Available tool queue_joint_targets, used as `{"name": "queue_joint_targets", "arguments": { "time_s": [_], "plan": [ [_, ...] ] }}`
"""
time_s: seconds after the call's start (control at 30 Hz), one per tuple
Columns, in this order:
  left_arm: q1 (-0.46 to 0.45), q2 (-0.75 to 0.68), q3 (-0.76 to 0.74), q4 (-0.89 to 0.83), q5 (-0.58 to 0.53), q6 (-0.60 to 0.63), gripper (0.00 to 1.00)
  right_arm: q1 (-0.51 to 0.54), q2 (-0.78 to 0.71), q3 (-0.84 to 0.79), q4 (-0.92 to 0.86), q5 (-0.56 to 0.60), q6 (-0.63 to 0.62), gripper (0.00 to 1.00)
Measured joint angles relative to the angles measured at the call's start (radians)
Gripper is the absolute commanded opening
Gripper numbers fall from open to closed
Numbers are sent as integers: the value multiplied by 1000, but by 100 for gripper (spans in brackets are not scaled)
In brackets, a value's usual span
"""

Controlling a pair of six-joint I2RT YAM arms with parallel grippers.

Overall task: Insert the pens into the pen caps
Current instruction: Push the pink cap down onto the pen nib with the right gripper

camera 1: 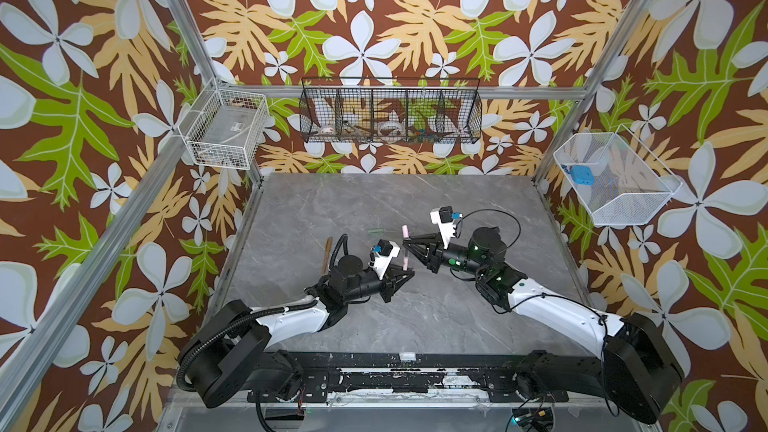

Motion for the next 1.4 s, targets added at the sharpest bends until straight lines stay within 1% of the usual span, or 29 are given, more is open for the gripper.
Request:
{"name": "queue_joint_targets", "arguments": {
  "time_s": [0.5, 0.67, 0.8, 0.97, 1.03, 1.1, 1.17, 1.4],
  "plan": [
    [0, 21, 12, 14, -13, 0, 0, 0, -72, -40, -9, 55, -26, 18],
    [0, 29, 15, 11, -13, 3, 0, 0, -106, -40, -60, 76, -46, 21],
    [0, 40, 15, 9, -13, 4, 0, 0, -152, -41, -108, 106, -70, 31],
    [0, 48, 15, 4, -13, 8, 0, -5, -200, -16, -210, 141, -107, 55],
    [0, 48, 15, 4, -13, 8, 0, -24, -201, 22, -259, 132, -116, 60],
    [0, 48, 15, 3, -13, 11, 0, -60, -185, 76, -301, 109, -119, 63],
    [0, 46, 15, 2, -13, 14, 0, -91, -154, 139, -351, 61, -130, 66],
    [0, 42, 15, -4, -12, 23, 0, -136, 14, 324, -510, -120, -190, 68]
  ]
}}
